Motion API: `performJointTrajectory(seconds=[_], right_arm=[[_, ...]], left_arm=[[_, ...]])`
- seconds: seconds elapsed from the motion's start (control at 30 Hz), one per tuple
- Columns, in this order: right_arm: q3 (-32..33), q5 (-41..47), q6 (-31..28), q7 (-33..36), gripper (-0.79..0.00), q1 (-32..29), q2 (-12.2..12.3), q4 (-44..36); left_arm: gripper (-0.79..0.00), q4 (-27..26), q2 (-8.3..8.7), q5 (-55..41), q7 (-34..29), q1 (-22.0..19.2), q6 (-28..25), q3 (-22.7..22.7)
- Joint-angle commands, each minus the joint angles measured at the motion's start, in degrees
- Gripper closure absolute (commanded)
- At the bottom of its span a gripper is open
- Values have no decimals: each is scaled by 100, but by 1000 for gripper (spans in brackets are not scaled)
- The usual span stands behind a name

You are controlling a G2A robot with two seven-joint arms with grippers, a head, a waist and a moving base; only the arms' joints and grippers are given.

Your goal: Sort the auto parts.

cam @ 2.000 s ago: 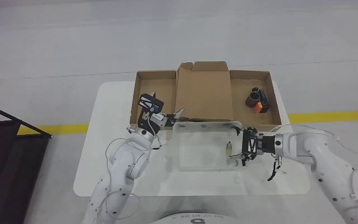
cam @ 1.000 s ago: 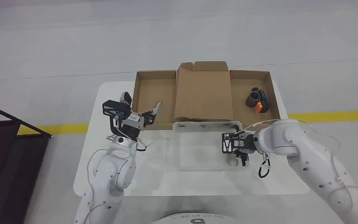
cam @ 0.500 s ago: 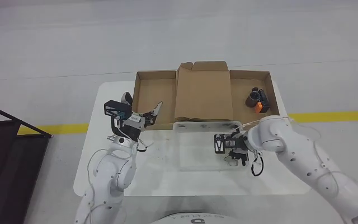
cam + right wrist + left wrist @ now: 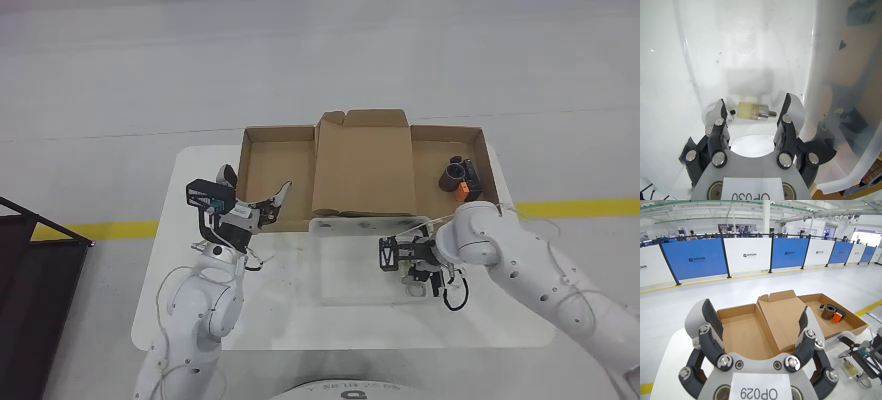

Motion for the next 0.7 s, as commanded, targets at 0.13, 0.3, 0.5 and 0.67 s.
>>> performJointTrajectory(seconds=[0.13,0.3,0.5,0.67], right_arm=[[-185,71,43,43,-351,143,-3,95],[-249,158,5,5,-129,234,5,129],[-6,271,-242,-272,0,164,126,11],[410,131,-497,-755,0,-157,311,-300]], left_arm=[[-785,0,0,0,0,0,0,0],[-785,0,0,0,0,0,0,0],[-785,0,0,0,0,0,0,0],[-785,0,0,0,0,0,0,0]])
